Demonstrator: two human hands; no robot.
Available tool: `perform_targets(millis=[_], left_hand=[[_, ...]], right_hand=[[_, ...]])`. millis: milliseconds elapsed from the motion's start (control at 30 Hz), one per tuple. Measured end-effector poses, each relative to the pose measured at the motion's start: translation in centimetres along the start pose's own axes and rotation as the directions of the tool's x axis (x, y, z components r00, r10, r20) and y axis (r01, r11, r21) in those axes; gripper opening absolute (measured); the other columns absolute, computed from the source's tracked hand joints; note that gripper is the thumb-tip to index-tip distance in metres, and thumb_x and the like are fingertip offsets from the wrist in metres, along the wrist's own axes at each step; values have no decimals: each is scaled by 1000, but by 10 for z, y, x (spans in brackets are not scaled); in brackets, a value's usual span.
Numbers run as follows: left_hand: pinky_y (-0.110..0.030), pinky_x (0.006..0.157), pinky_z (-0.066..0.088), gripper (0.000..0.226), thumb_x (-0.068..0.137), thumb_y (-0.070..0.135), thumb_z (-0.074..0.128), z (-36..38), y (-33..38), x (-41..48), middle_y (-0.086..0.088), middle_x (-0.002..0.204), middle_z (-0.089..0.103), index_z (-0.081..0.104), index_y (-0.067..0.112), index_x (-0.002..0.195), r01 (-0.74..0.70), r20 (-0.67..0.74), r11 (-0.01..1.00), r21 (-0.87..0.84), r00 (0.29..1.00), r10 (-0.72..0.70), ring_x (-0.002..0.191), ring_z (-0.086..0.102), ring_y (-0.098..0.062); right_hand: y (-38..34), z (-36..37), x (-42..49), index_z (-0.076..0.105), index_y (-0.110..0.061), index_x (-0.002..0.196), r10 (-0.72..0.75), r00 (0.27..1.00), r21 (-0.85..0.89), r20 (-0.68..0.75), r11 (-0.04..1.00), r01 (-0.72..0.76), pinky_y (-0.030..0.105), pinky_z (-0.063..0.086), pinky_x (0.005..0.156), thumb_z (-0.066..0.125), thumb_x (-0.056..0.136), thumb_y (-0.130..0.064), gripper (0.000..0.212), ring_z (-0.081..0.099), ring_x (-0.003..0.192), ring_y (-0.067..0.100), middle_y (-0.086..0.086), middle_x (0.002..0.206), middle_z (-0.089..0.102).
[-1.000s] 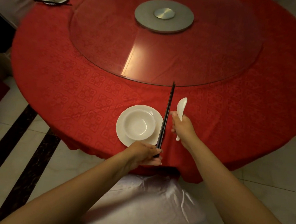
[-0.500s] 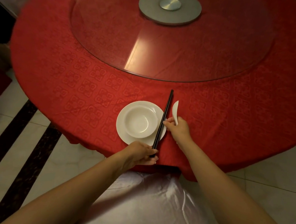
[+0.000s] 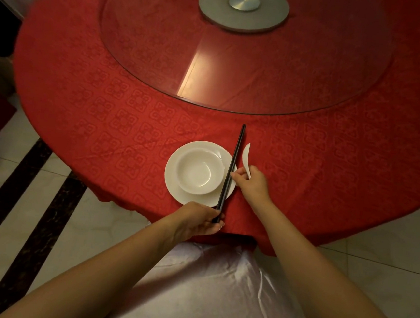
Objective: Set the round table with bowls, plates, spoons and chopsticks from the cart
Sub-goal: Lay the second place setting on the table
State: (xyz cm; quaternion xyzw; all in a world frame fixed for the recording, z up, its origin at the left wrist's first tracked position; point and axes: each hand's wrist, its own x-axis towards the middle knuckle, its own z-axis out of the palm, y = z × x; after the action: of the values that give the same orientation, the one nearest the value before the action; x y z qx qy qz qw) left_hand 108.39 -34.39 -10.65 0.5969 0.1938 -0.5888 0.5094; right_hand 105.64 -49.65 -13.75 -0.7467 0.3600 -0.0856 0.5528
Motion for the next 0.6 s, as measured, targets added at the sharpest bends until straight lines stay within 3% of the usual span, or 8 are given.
perform_targets(millis=[467, 600], left_hand=[[-15, 48, 51, 19, 94, 8, 50, 0, -1, 2, -10, 73, 62, 62, 1, 80, 22, 5, 999, -22, 1000, -22, 69, 58, -12], [-16, 43, 52, 15, 91, 13, 57, 0, -2, 0, -12, 75, 58, 58, 3, 80, 6, -20, 1000, 12, 1000, -6, 49, 61, -10]], right_hand=[[3, 1, 1, 56, -8, 81, -11, 1000, -11, 9, 1000, 11, 17, 40, 57, 67, 84, -15, 14, 51, 60, 5, -5, 65, 54], [2, 0, -1, 56, -7, 80, -13, 1000, 26, -26, 1000, 14, 10, 42, 53, 65, 86, -21, 18, 53, 60, 5, -6, 65, 56]])
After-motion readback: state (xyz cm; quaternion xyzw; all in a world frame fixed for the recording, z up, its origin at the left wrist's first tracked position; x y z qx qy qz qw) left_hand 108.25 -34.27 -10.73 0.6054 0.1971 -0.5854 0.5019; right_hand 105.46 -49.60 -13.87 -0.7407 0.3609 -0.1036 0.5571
